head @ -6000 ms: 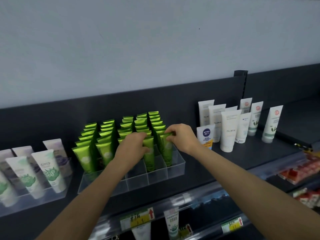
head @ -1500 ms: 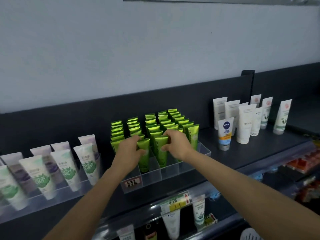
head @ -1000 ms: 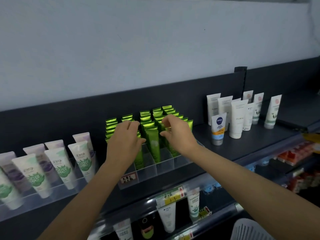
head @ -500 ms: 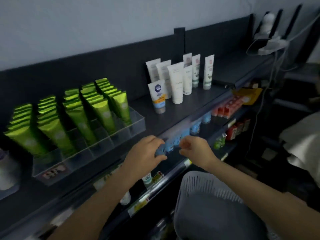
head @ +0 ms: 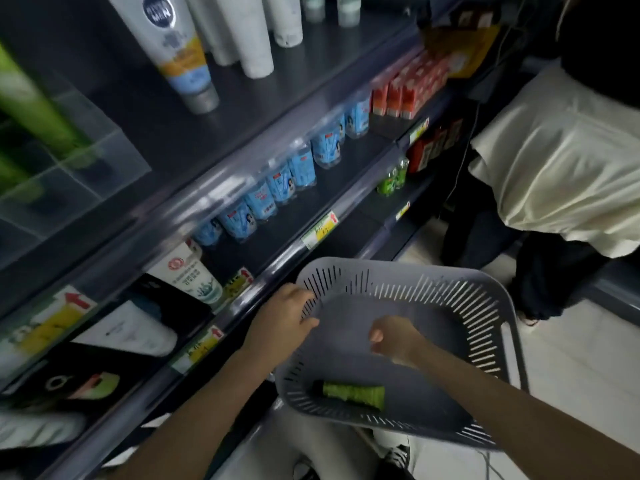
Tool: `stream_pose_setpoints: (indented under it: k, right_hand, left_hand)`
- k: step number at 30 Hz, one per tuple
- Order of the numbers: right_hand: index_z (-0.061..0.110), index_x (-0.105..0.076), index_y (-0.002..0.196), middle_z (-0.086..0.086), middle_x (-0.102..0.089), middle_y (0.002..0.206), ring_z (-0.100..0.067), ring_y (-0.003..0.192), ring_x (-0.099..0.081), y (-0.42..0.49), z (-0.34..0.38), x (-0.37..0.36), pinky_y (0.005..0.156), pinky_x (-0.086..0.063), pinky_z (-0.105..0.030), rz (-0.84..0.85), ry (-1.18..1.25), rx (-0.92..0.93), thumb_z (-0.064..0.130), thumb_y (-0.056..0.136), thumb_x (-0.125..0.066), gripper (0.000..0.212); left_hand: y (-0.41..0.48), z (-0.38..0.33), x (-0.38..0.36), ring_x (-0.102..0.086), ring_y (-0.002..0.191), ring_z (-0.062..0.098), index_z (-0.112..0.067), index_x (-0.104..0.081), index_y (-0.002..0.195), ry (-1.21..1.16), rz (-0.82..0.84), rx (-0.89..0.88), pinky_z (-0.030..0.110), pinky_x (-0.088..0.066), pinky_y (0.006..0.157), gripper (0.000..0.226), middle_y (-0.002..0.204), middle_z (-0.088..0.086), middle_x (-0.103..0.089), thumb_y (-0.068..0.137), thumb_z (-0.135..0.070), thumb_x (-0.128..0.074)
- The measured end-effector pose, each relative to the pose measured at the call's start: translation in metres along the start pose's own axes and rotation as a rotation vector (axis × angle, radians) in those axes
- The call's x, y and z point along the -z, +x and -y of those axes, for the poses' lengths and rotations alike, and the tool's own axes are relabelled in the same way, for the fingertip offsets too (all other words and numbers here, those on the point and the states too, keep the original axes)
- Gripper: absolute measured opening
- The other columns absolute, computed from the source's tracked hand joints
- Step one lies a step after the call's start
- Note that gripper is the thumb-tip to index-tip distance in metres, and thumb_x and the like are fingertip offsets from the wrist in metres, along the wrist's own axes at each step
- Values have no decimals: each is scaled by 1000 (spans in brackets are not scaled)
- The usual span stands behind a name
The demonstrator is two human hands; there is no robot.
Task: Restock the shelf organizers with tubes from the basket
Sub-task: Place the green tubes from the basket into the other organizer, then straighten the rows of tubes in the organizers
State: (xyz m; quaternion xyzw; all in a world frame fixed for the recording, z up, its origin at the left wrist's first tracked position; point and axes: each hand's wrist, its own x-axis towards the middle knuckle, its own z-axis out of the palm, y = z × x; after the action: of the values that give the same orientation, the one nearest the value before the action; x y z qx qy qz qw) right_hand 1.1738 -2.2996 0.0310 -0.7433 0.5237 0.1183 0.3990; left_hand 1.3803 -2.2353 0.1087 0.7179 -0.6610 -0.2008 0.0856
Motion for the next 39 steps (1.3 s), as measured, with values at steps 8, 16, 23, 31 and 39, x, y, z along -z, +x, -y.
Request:
stream_pose_setpoints:
  k: [8, 16, 23, 31, 39]
  right_hand:
    - [0, -53, 128, -17, -53, 132, -30, 125, -50, 24, -19, -70, 93, -41, -26, 292, -210, 51, 7, 93, -48, 35]
    - [6, -56, 125, -16, -57, 128, -31, 119, -54, 30, -17, -106, 97, -43, -33, 317, -275, 20, 15, 93, -51, 33]
    - [3, -58, 113, -17, -58, 120, -27, 110, -57, 12, 9, -60, 90, -45, -31, 311, -209, 4, 18, 92, -54, 26]
    - [8, -63, 85, -10, -66, 79, -12, 60, -62, -47, 109, 116, 55, -51, -12, 206, -3, 145, 15, 82, -65, 8]
    - [-2, -61, 69, -6, -61, 58, -14, 51, -65, -144, 207, 214, 56, -59, -28, -32, 442, 389, -3, 83, -60, 14]
  left_hand:
    - [-6, 20, -32, -52, 94, 17, -6, -57, 112, 1, -101, 115, 28, -47, 78, 25, 112, 6, -50, 89, -13, -62]
    - [-11, 29, -37, -54, 83, 17, -6, -60, 101, -72, -133, 191, 32, -50, 78, 12, 102, 1, -47, 90, -6, -54]
    - [-19, 26, -29, -55, 82, 13, -9, -60, 99, -53, -99, 149, 31, -51, 80, 11, 103, -1, -47, 89, -7, -56]
    - [-23, 0, 32, -56, 99, 15, -11, -63, 106, -62, -150, -31, 31, -47, 88, 27, 109, 0, -56, 85, -28, -66]
    - [-43, -30, 140, -56, 91, 11, -21, -54, 113, 127, -599, -272, 23, -50, 67, 49, 99, -5, -62, 74, -52, -60]
